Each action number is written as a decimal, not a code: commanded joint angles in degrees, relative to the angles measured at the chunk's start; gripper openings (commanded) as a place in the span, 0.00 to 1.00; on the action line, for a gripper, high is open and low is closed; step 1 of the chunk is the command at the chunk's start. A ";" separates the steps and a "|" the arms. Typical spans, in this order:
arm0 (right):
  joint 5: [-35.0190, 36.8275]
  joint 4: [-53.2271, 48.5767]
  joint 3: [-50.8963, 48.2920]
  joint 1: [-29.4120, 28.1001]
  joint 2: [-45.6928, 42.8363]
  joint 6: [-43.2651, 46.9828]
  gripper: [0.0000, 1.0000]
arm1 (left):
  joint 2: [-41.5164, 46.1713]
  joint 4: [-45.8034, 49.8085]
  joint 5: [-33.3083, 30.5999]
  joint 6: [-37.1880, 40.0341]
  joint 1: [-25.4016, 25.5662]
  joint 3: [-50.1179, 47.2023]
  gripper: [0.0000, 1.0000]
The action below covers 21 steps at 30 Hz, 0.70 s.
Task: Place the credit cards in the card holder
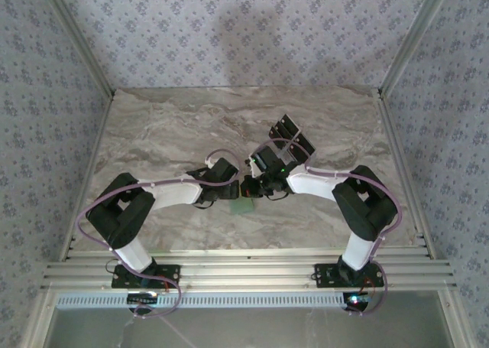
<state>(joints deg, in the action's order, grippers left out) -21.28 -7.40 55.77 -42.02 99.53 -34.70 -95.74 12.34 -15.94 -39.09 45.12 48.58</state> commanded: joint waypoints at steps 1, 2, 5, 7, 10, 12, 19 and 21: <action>0.25 0.27 1.03 -0.16 0.36 -0.53 0.00 | -4.36 4.54 3.72 0.63 1.22 -2.77 0.97; 0.23 0.38 0.93 -0.21 0.54 -0.55 0.00 | -4.36 4.54 3.66 0.60 1.20 -2.68 0.97; 0.20 0.61 0.41 -0.17 1.08 -0.61 0.00 | -4.36 4.56 3.62 0.62 1.24 -2.67 0.97; 0.18 0.71 0.22 -0.24 1.58 -0.56 0.00 | -4.41 4.57 3.61 0.58 1.22 -2.70 0.97; 0.01 0.94 -0.21 -0.36 2.43 -0.62 0.00 | -4.45 4.54 3.63 0.60 1.26 -2.62 0.97; 0.01 1.26 -0.52 -0.39 2.99 -0.68 0.00 | -4.45 4.54 3.60 0.60 1.25 -2.62 0.97; 0.09 1.89 -1.46 -0.28 4.14 -0.81 0.00 | -4.65 4.49 3.68 0.64 1.20 -2.61 0.97; 0.08 2.28 -2.15 -0.26 3.82 -0.94 0.00 | -4.63 4.48 3.72 0.62 1.21 -2.66 0.97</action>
<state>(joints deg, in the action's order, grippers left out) -21.34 -4.75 55.27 -42.00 101.91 -35.16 -95.74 12.34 -15.92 -39.09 45.12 48.58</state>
